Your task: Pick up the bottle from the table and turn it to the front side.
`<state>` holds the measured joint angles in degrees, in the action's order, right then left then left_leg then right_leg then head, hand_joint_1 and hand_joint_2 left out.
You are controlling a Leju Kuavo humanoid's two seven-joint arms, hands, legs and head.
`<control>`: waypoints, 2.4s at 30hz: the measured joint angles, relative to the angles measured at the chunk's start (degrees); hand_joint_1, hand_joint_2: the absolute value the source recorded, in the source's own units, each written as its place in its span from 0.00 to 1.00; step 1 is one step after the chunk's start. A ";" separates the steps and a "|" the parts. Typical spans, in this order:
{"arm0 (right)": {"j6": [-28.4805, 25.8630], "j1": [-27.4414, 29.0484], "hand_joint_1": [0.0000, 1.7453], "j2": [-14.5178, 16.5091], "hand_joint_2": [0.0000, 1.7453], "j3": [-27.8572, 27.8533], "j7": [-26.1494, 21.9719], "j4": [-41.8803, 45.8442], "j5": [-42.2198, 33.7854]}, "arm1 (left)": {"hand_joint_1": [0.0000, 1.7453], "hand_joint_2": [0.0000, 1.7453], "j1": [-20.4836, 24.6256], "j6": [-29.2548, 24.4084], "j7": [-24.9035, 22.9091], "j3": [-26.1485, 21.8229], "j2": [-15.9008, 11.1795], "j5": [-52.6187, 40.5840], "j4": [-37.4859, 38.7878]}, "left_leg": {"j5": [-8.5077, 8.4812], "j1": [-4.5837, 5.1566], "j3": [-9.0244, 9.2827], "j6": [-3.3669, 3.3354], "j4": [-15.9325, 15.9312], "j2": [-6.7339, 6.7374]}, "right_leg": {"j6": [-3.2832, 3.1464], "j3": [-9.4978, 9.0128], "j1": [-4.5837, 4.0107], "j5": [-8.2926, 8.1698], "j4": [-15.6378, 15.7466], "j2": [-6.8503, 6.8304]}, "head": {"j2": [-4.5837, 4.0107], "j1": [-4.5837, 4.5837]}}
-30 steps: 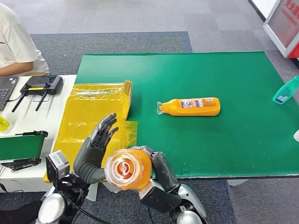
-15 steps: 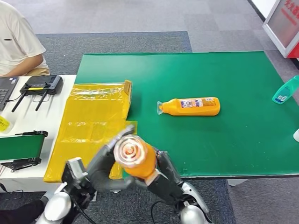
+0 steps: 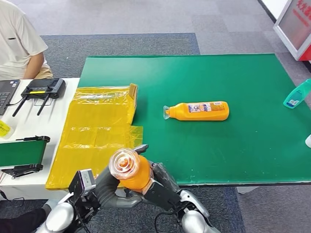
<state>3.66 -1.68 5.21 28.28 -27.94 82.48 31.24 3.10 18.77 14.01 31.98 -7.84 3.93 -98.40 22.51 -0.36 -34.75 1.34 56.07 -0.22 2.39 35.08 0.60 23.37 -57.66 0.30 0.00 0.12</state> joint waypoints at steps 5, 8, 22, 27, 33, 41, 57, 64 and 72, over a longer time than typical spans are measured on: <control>-0.19 -0.62 1.00 0.15 1.00 0.51 -0.27 -1.68 -0.24 | 0.75 1.00 0.24 -0.51 -0.02 0.16 -0.83 -0.93 0.63 | 0.00 0.00 0.00 0.00 0.00 0.00 | 0.00 0.00 0.01 -0.01 0.00 0.00 | 0.00 -0.01; -0.65 -0.51 1.00 0.15 1.00 0.63 0.06 -1.82 -0.19 | 1.00 1.00 0.26 -2.91 -0.32 0.56 -0.72 -4.74 0.63 | 0.00 0.00 0.00 0.00 0.00 0.00 | 0.00 0.01 0.01 0.00 0.01 0.00 | 0.00 -0.01; -1.64 1.51 1.00 0.13 1.00 0.43 0.54 0.68 0.20 | 1.00 1.00 0.04 -6.86 -2.76 0.02 2.57 -13.56 0.28 | 0.00 0.00 0.00 0.00 0.00 0.00 | 0.00 0.01 0.01 -0.01 0.01 0.00 | 0.00 0.00; -1.83 1.87 0.79 0.13 1.00 0.03 0.71 2.11 0.33 | 1.00 1.00 -0.19 -8.22 -3.23 -0.32 3.93 -17.85 -0.52 | 0.00 0.01 0.00 0.00 0.00 0.00 | 0.00 0.00 0.02 -0.01 0.01 0.00 | 0.00 0.00; -2.35 2.61 0.04 0.14 1.00 -0.69 1.40 4.79 0.84 | 1.00 1.00 -2.96 -11.10 -3.26 -2.18 6.82 -21.10 -3.55 | 0.02 0.01 0.00 0.00 0.00 0.00 | 0.00 0.02 0.02 0.00 0.01 0.01 | 0.00 0.00; -2.27 5.12 0.00 0.77 1.00 -2.36 3.04 9.37 2.42 | 1.00 1.00 -7.10 -16.04 -1.90 -12.30 12.37 -31.55 -10.23 | 0.04 0.00 -0.03 0.03 0.00 0.02 | -0.02 0.06 0.01 0.01 0.01 0.03 | 0.00 -0.02; -0.89 6.65 0.00 2.32 1.00 -3.56 1.96 12.69 2.67 | 1.00 1.00 -4.05 -28.84 -7.32 -20.72 13.77 -78.48 -11.34 | -0.02 0.00 -0.02 0.04 0.00 0.02 | -0.03 0.06 0.01 -0.02 0.01 0.02 | 0.00 -0.01; 0.91 4.54 0.00 2.54 1.00 -3.14 0.82 12.12 -0.51 | 1.00 1.00 1.13 -31.66 -8.40 -20.47 8.19 -90.01 -2.70 | -0.09 0.00 -0.02 0.11 0.00 0.02 | -0.06 0.09 0.00 -0.07 0.00 0.03 | 0.00 -0.01; 1.60 1.44 0.00 2.81 1.00 -0.73 -0.21 10.60 -2.38 | 1.00 1.00 8.15 -32.62 -9.22 -18.34 4.32 -93.53 9.01 | -0.13 0.00 -0.02 0.07 0.00 0.02 | -0.03 0.10 0.00 -0.10 -0.01 0.02 | 0.00 -0.01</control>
<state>5.26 -0.23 8.02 27.56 -28.16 93.07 28.87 11.24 -13.85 4.79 13.64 -3.52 -89.60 -89.39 22.38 -0.36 -34.77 1.41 56.07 -0.20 2.35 35.18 0.60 23.28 -57.67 0.33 0.00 0.11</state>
